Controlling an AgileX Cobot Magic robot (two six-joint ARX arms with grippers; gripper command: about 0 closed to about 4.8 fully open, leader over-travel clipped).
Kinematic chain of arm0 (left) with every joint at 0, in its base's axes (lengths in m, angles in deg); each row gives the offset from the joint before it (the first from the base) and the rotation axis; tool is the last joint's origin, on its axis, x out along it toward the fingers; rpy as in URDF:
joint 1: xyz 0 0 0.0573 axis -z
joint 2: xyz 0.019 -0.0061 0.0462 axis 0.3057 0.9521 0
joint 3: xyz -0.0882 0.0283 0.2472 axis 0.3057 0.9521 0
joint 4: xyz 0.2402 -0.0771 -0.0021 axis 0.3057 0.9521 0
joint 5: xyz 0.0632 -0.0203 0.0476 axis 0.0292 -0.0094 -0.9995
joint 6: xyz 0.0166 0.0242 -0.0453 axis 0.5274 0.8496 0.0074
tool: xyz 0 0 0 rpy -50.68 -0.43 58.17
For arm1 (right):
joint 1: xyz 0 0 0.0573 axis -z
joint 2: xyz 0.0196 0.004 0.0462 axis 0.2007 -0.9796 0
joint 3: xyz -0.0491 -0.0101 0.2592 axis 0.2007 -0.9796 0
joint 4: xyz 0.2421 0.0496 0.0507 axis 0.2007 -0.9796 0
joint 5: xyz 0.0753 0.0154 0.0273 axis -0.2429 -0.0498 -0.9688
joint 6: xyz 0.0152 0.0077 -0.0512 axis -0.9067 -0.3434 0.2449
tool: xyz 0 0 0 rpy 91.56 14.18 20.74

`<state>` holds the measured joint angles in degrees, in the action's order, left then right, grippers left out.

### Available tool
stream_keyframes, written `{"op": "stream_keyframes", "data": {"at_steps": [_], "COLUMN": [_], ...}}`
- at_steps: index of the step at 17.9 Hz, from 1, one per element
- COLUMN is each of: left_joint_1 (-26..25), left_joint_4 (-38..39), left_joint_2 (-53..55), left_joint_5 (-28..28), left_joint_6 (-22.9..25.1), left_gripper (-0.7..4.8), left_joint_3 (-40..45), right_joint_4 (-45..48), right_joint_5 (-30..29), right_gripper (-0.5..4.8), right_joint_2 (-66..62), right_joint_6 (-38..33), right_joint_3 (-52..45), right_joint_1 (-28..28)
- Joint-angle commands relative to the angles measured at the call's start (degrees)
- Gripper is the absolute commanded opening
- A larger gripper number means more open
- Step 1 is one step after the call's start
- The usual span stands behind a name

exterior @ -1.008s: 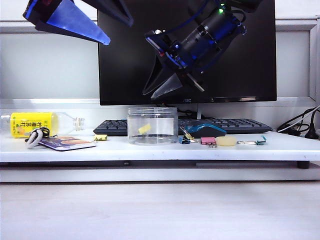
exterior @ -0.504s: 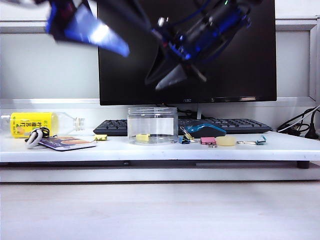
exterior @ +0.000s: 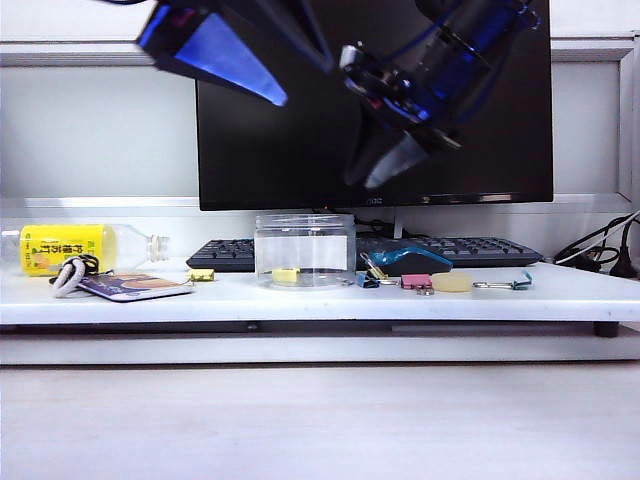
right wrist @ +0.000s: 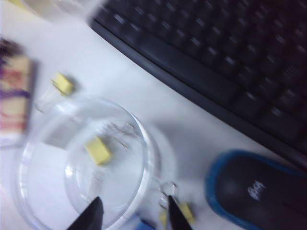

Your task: Pick up the clips with the largest number of clips of the same color on the table and place them in a round transparent plastic box.

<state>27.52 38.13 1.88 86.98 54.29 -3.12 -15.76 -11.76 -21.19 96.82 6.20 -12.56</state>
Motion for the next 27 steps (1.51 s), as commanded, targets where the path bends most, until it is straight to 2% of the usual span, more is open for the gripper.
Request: {"op": "stream_keyframes", "data": {"at_steps": [1, 7, 9, 10, 12, 16, 19, 21, 23, 27], "left_joint_1": [3.3, 4.6, 4.6, 4.6, 5.3, 6.7, 9.6, 10.9, 11.0, 11.1], "left_joint_4": [4.6, 4.1, 4.2, 4.3, 5.8, 7.5, 7.6, 7.8, 7.8, 7.8], "left_joint_2": [2.7, 4.1, 4.1, 4.1, 4.1, 5.1, 6.9, 7.5, 7.6, 7.6], "left_joint_5": [-4.7, -4.9, -2.5, -1.8, -1.9, -5.5, -6.8, -9.9, -11.3, -13.4], "left_joint_6": [3.8, 4.7, 4.8, 4.8, 5.4, 6.6, 8.2, 9.7, 10.2, 10.4], "left_gripper": [3.14, 3.14, 3.14, 3.14, 3.14, 3.14, 3.14, 3.14, 3.14, 3.14], "left_joint_3": [-3.0, -4.1, -5.5, -6.5, -8.2, -8.5, -8.6, -8.6, -8.6, -8.7], "right_joint_4": [-0.8, -3.2, -3.3, -3.5, -3.5, -2.7, -2.6, -2.8, -3.7, -3.9], "right_joint_5": [0.9, 2.7, 2.7, 2.7, 2.7, 2.8, 3.0, 2.8, 2.5, 2.5], "right_gripper": [1.73, 1.82, 1.92, 2.15, 2.17, 2.17, 2.17, 2.17, 2.44, 2.44], "right_joint_2": [0.2, -0.3, -1.4, -2.5, -3.8, -3.8, -4.0, -4.2, -4.8, -5.6], "right_joint_6": [2.6, 7.7, 8.7, 8.8, 8.8, 9.1, 9.2, 9.5, 10.2, 10.3], "right_joint_3": [0.2, 0.1, 0.1, 0.1, 0.1, 0.1, 0.1, 0.1, 0.1, 0.0], "right_joint_1": [1.1, 1.3, 1.3, 1.3, 1.3, 1.7, 1.9, 1.9, 1.9, 1.9]}}
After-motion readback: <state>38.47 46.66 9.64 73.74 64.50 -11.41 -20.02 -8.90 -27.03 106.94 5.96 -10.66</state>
